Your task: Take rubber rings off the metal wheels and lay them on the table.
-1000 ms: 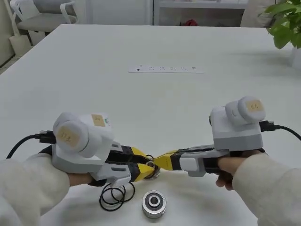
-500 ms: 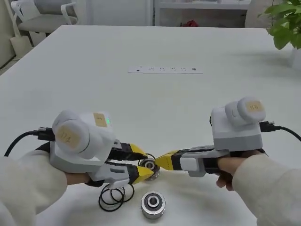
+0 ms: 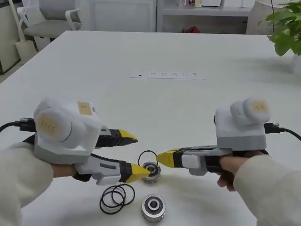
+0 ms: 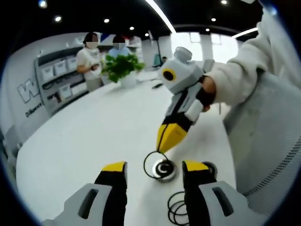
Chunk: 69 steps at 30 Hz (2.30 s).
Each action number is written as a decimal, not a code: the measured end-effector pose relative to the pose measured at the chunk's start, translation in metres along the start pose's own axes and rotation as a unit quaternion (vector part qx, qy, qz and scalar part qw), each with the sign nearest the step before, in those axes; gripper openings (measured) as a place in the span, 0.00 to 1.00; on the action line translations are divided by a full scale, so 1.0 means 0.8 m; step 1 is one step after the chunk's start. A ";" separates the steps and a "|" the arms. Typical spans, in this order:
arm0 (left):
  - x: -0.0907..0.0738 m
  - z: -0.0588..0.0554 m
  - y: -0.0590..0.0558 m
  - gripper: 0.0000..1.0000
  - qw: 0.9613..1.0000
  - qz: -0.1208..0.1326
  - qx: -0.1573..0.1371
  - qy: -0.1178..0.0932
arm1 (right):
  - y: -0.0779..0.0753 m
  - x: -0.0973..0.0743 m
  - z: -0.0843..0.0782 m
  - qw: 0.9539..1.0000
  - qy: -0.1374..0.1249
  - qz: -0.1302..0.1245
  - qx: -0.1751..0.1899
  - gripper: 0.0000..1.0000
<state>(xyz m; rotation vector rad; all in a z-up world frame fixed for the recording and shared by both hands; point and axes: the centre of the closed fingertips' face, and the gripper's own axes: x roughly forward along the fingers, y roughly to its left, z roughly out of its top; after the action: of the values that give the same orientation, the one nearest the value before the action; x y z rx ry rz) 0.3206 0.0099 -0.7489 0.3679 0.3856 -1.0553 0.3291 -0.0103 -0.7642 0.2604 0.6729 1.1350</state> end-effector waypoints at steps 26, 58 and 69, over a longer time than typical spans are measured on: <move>-0.105 0.021 0.041 0.76 0.991 0.080 -0.067 -0.084 | 0.059 0.007 0.021 0.998 -0.020 0.056 0.012 0.00; -0.131 -0.056 0.008 0.90 0.992 0.084 -0.091 -0.026 | 0.076 0.024 -0.016 0.996 0.043 0.084 0.004 0.00; -0.130 -0.052 0.003 0.90 0.992 0.074 -0.094 -0.032 | 0.077 0.032 -0.043 0.993 0.080 0.084 -0.004 0.00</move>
<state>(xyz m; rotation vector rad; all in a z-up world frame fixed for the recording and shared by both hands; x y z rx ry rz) 0.2715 0.1095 -0.7356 0.1897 0.3905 -0.8753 0.2688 0.0336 -0.7683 0.2236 0.7999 1.3300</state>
